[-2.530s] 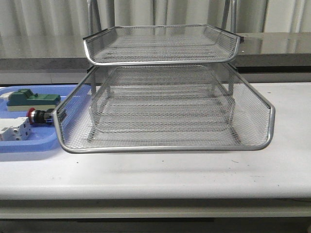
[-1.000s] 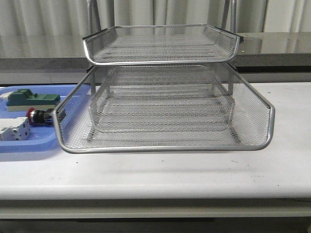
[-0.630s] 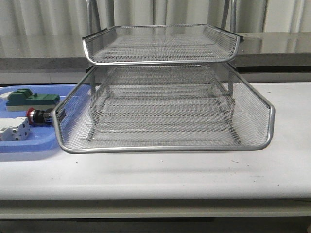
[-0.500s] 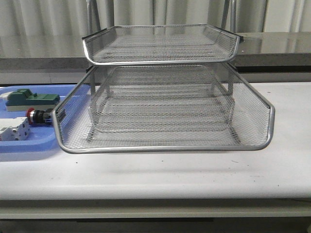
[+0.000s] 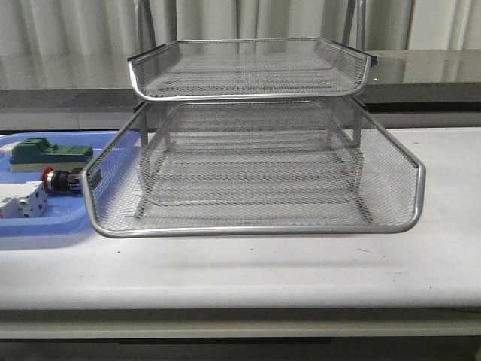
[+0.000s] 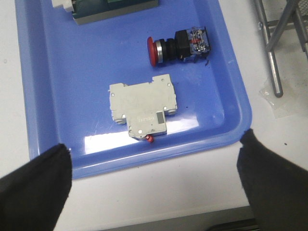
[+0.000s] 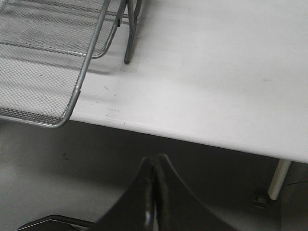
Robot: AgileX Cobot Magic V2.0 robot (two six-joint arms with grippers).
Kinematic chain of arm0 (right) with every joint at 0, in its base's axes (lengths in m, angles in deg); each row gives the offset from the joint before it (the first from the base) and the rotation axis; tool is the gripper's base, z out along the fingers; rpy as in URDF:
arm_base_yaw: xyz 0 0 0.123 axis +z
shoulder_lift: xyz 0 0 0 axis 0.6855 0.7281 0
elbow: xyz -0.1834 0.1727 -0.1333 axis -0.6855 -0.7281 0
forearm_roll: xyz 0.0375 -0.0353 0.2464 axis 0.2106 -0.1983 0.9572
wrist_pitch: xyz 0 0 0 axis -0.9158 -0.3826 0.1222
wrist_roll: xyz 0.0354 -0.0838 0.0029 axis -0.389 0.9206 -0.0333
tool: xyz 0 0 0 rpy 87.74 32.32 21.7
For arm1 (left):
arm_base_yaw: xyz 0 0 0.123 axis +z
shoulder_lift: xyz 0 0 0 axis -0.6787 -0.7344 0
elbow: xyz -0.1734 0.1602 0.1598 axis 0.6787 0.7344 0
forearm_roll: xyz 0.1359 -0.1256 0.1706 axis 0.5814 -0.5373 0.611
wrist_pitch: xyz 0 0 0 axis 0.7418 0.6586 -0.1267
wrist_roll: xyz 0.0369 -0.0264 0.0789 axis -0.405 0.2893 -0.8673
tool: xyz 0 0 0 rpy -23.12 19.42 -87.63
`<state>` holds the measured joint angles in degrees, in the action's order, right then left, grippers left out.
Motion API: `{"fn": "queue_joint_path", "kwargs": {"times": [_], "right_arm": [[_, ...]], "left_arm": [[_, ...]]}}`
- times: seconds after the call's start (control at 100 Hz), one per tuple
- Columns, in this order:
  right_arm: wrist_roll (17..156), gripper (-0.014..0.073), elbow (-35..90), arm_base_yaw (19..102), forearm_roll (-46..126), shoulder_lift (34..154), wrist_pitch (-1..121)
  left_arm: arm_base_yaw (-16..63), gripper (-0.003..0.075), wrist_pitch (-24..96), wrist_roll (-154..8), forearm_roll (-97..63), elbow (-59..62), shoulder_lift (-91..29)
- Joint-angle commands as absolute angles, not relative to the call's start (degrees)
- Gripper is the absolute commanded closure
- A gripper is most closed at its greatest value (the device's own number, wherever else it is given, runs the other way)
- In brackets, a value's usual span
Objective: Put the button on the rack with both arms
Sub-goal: 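Release the tray and withdraw the right gripper, then lower the left gripper onto the red push button and grasp it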
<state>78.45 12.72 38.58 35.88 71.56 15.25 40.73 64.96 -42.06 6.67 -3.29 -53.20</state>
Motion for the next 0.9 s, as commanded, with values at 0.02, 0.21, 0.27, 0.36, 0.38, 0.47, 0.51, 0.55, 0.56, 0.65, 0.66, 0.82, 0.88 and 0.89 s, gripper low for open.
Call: {"fn": "queue_joint_path", "kwargs": {"times": [0.02,0.21,0.27,0.36,0.38,0.47,0.51,0.55,0.56,0.65,0.66,0.82,0.88,0.89], "right_arm": [[78.35,0.0654,14.07,38.63,36.24,71.54,18.44],[78.35,0.0654,14.07,38.63,36.24,71.54,18.38],[78.35,0.0654,14.07,38.63,36.24,71.54,18.38],[78.35,0.0654,14.07,38.63,36.24,71.54,18.38],[78.35,0.0654,14.07,38.63,36.24,71.54,18.38],[78.35,0.0654,14.07,38.63,36.24,71.54,18.38],[78.35,0.0654,14.07,38.63,36.24,71.54,18.38],[78.35,0.0654,14.07,38.63,36.24,71.54,18.38],[78.35,0.0654,14.07,38.63,36.24,71.54,18.38],[78.35,0.0654,14.07,38.63,36.24,71.54,18.38],[78.35,0.0654,14.07,38.63,36.24,71.54,18.38],[78.35,0.0654,14.07,38.63,36.24,71.54,18.38],[78.35,0.0654,14.07,38.63,36.24,71.54,18.38],[78.35,0.0654,14.07,38.63,36.24,71.54,18.38]], "left_arm": [[40.72,0.0064,61.54,-42.22,4.21,-5.2,-51.48],[40.72,0.007,60.24,-42.22,4.21,-7.83,-52.5],[40.72,0.007,60.58,-42.55,4.21,-10.47,-53.75],[40.72,0.007,62.72,-45.55,4.21,-15.16,-57.05],[40.72,0.007,63.07,-46.37,4.21,-16.47,-57.97],[40.72,0.007,66.4,-52.13,3.82,-22.5,-62.42],[40.72,0.007,68.43,-54.22,3.56,-25.41,-64.3],[40.72,0.007,70.61,-56.85,3.29,-28.4,-66.64],[40.72,0.007,70.96,-57.67,3.27,-28.89,-67.46],[40.72,0.007,74.84,-62.32,1.45,-35.19,-72.37],[40.72,0.007,75.1,-63.12,1.16,-35.65,-73.2],[40.72,0.007,82.05,-70.03,-2.49,-46.27,-82.29],[40.72,0.007,85.08,-72.36,-3.04,-50.09,-85.2],[40.72,0.007,85.4,-72.83,-3.04,-50.5,-85.9]]}}
